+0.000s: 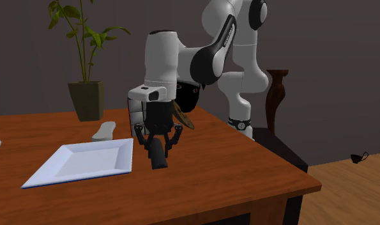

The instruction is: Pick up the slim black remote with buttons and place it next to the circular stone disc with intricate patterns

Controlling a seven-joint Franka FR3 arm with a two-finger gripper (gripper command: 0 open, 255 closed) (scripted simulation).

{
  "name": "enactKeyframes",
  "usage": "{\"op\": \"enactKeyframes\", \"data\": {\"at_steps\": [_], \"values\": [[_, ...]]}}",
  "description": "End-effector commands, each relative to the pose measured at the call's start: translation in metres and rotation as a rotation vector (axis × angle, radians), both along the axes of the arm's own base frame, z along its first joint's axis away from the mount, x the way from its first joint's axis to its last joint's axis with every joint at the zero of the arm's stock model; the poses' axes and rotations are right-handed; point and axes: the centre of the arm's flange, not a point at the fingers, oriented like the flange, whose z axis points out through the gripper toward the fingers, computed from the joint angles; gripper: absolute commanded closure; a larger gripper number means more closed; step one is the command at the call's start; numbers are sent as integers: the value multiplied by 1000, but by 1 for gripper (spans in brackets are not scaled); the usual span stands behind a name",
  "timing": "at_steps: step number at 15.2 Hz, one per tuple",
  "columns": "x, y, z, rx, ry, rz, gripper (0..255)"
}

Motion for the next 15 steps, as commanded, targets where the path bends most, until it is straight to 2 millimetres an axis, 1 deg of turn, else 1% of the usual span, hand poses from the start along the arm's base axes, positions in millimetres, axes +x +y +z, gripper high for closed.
{"op": "enactKeyframes", "data": {"at_steps": [1,6,15], "values": [[-1,-2,-1,-3,0,-3,255],[0,-2,-2,-3,0,-3,255],[0,-2,46,-3,0,-3,255]]}}
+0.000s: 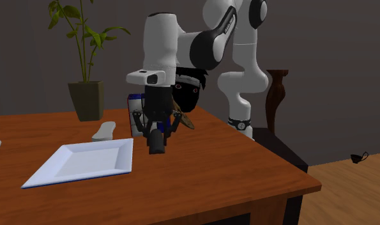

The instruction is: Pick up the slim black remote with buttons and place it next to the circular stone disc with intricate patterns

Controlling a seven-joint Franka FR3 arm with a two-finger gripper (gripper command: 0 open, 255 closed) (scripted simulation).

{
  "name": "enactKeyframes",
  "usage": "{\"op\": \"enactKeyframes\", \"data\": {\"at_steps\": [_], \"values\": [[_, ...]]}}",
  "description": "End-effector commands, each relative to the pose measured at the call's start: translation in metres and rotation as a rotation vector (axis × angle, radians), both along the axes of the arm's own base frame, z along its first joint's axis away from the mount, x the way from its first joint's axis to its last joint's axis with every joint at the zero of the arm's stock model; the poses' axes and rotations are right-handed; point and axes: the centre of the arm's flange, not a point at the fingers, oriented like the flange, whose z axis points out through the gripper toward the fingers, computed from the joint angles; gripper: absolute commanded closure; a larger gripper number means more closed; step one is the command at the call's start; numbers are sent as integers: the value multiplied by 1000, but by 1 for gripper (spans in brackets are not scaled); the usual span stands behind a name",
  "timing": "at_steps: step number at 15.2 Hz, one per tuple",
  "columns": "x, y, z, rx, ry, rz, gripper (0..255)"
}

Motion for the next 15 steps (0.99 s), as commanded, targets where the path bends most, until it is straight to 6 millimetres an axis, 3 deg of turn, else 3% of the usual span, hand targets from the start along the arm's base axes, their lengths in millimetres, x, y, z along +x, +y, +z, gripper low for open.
{"op": "enactKeyframes", "data": {"at_steps": [1,15], "values": [[-1,-1,11,0,0,0,255],[-1,-1,85,0,0,0,255]]}}
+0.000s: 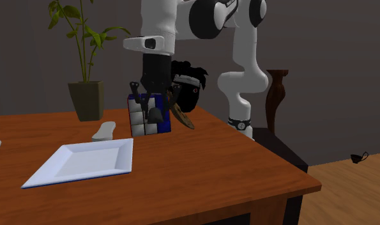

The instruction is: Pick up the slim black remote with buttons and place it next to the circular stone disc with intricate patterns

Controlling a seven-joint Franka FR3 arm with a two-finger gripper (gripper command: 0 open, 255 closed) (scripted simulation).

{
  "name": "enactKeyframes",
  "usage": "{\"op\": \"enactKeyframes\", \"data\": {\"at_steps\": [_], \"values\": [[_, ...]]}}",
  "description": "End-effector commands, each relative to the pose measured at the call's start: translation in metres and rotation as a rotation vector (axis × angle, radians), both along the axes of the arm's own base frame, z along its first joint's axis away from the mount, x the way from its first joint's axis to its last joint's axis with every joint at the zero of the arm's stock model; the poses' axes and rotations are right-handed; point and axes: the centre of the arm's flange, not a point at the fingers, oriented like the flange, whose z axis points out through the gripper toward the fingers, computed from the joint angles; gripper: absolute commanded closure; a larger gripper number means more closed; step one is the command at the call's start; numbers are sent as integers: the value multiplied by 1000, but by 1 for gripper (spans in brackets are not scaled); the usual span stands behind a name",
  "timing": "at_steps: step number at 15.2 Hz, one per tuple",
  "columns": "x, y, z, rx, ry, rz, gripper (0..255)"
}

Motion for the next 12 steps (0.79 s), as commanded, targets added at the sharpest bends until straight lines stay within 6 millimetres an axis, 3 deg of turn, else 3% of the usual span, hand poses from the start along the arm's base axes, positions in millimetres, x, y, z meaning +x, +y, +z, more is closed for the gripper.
{"op": "enactKeyframes", "data": {"at_steps": [1,12], "values": [[0,0,10,0,0,0,255],[0,0,68,0,0,0,255]]}}
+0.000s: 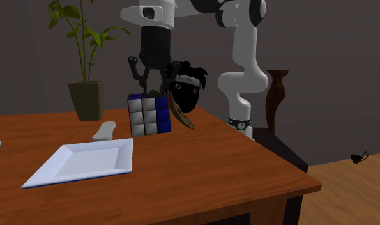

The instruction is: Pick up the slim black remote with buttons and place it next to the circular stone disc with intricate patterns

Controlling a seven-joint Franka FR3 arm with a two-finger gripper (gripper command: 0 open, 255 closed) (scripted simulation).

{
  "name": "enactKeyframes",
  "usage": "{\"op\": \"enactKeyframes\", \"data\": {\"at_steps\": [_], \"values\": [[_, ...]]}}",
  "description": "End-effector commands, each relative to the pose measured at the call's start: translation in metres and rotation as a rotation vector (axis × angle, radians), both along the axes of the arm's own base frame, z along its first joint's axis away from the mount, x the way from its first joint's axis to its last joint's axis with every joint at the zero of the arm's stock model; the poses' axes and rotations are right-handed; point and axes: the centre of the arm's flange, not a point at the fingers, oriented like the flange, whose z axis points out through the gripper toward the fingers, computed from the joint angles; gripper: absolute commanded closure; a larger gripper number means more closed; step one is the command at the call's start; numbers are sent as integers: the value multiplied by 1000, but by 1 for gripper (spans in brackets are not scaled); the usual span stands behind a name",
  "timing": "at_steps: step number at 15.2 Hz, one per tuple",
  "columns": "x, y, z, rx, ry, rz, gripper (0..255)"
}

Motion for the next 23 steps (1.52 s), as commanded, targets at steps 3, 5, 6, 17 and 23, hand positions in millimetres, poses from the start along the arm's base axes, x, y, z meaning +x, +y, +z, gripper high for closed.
{"op": "enactKeyframes", "data": {"at_steps": [3,5,6,17,23], "values": [[0,0,21,0,0,0,255],[0,0,31,0,0,0,255],[0,0,37,0,0,0,255],[-79,-2,61,0,0,0,255],[-158,-5,61,0,0,0,255]]}}
